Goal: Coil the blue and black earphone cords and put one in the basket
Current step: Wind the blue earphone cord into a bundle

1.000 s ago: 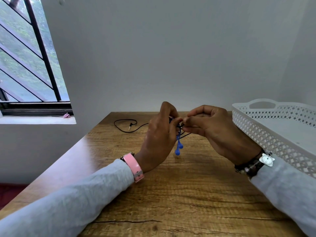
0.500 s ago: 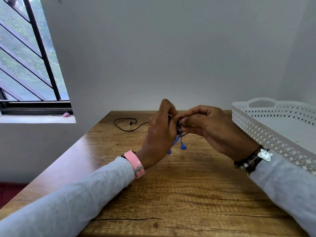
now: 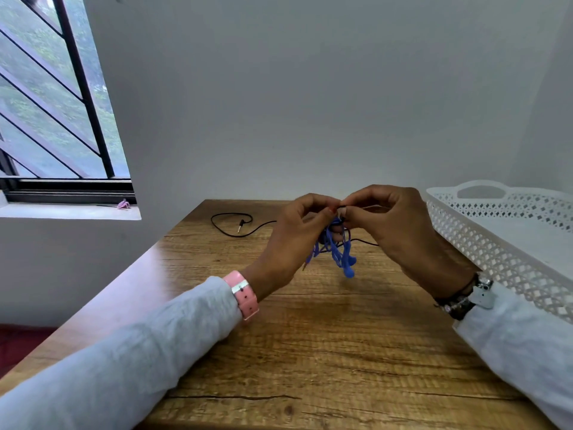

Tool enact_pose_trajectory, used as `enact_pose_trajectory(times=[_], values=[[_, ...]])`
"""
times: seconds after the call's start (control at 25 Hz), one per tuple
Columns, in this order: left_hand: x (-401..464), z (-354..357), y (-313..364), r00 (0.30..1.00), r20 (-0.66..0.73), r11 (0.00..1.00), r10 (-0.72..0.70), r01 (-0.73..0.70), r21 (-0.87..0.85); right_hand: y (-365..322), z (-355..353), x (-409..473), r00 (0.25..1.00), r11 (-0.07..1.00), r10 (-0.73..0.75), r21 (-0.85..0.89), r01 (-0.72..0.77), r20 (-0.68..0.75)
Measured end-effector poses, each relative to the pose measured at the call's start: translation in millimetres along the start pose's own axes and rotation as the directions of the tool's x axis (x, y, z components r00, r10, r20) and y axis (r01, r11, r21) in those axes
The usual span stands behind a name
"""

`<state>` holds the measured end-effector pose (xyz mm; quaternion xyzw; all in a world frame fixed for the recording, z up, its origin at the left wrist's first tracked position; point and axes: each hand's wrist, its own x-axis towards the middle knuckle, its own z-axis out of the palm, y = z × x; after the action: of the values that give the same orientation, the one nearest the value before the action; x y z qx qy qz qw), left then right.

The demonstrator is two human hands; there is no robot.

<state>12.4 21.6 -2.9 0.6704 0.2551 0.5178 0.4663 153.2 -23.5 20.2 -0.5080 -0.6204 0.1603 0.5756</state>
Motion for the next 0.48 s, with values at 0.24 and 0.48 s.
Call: enact_pose_trajectory(times=[0.24, 0.48], values=[[5.4, -4.5, 1.3, 0.983, 0.102, 0.903, -0.155, 0.183, -0.388, -1.8, -0.6, 0.1, 0.986, 0.983, -0.169, -0.078, 0.169, 0.004], [4.9, -4.4, 4.0, 0.979, 0.107, 0.855, -0.171, 0.202, -0.477, -0.2, 1.3, 1.3, 0.988, 0.986, -0.150, 0.076, 0.151, -0.020]])
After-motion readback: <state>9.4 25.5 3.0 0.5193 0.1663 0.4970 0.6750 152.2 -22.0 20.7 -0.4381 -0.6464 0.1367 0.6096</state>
